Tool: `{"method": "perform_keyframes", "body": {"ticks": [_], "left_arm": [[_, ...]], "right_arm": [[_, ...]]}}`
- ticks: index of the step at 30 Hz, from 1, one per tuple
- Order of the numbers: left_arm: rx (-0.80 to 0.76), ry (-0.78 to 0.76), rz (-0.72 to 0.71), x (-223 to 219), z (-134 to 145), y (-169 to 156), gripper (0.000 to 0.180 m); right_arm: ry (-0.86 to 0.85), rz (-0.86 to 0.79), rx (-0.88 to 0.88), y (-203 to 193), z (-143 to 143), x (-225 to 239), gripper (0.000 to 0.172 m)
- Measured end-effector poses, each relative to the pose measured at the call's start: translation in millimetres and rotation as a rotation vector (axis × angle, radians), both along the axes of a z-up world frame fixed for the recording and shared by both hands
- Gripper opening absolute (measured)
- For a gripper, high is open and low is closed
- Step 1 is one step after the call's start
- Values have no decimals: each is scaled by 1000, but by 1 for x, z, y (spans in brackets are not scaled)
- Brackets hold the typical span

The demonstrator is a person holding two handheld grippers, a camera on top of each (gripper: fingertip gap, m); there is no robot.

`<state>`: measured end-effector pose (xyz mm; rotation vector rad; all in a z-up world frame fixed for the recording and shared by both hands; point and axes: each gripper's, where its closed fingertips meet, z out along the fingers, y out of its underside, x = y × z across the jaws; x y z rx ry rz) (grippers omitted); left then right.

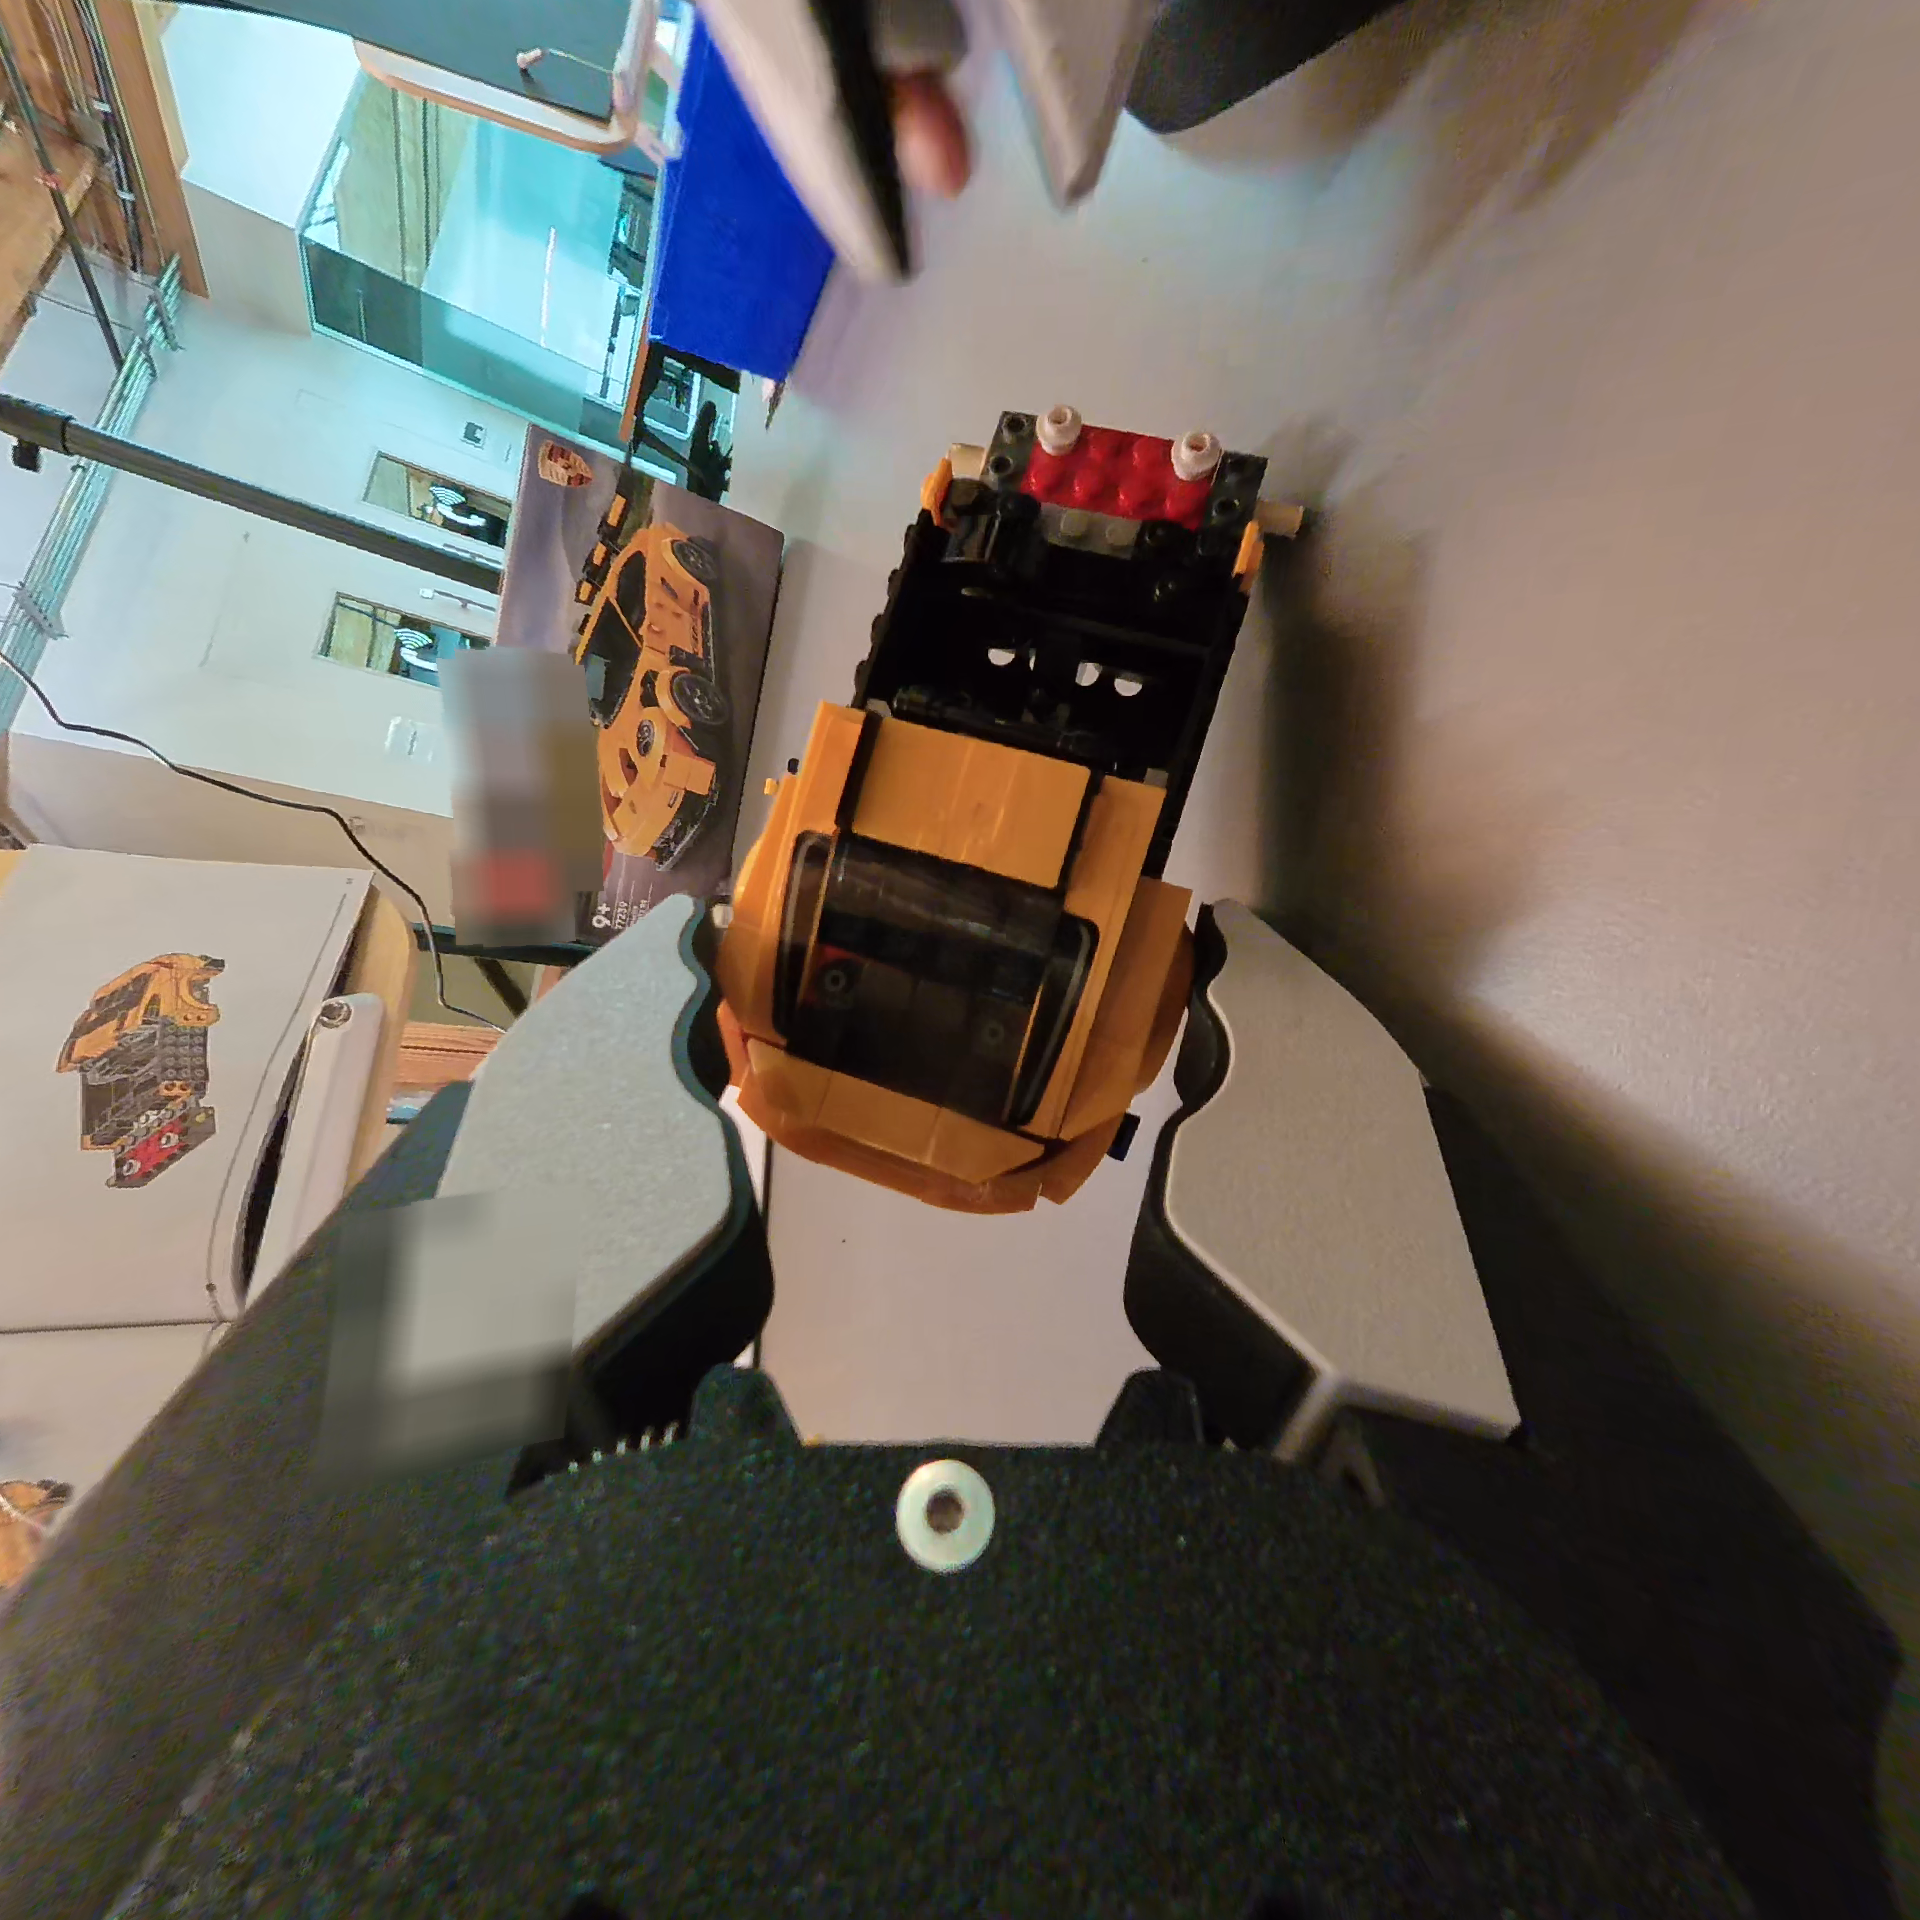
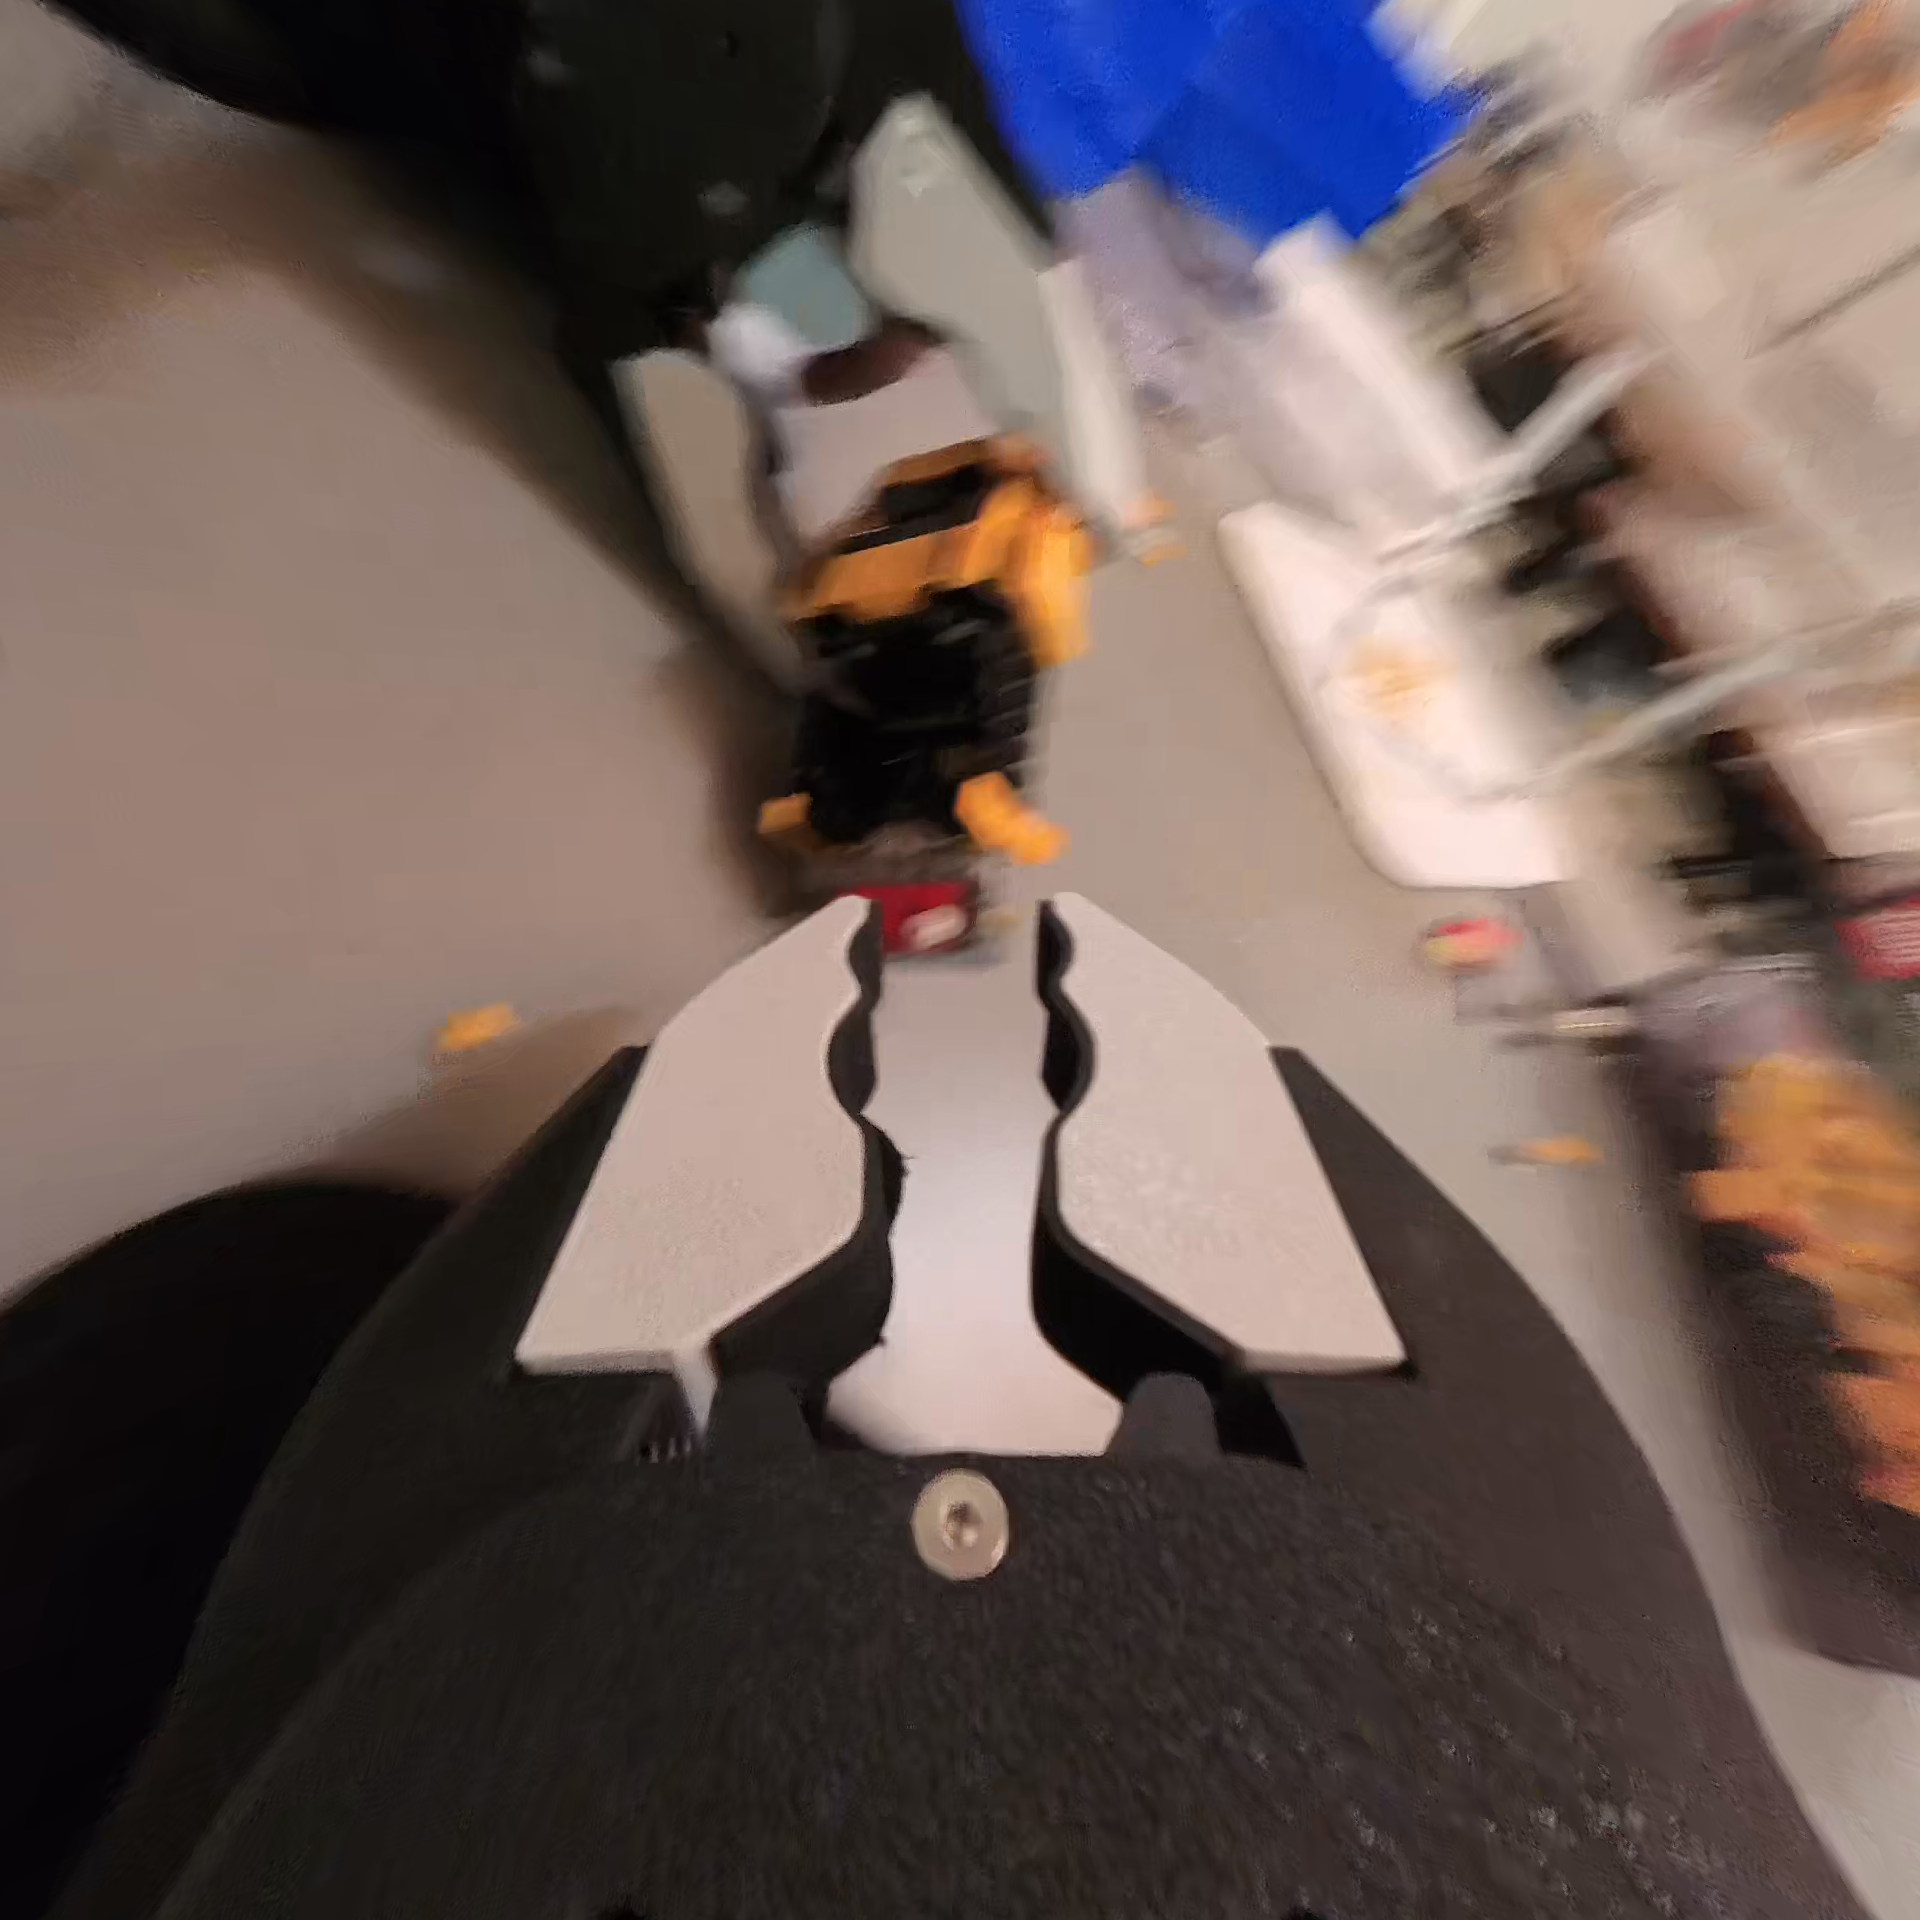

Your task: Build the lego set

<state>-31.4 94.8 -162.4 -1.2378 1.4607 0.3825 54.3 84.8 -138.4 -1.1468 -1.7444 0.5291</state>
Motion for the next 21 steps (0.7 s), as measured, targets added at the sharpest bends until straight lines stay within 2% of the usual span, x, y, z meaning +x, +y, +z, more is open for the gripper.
{"method": "perform_keyframes", "body": {"ticks": [3,5,8,10,13,15,16,18,20,21], "left_arm": [[39,29,5,0,1,0,85],[56,44,2,0,2,0,85],[63,55,5,0,2,-1,85],[80,71,4,0,2,-2,85],[114,97,7,1,3,-4,85],[133,108,9,0,3,-5,85],[142,114,11,0,3,-5,85],[159,126,12,0,3,-6,85],[170,132,9,0,3,-7,85],[163,130,4,-1,3,-8,85]], "right_arm": [[-206,97,-211,-39,-19,19,22],[-308,115,-236,-56,-29,27,20],[-328,15,-178,-47,-30,23,20],[-237,-67,-255,-34,-16,12,23],[-160,-157,-463,-13,-6,-3,41],[-243,-131,-575,-16,-17,-10,61],[-271,-117,-618,-21,-22,-15,62],[-316,-115,-635,-25,-34,-25,52],[-330,-94,-626,-29,-38,-30,26],[-338,-86,-629,-28,-39,-30,24]]}}
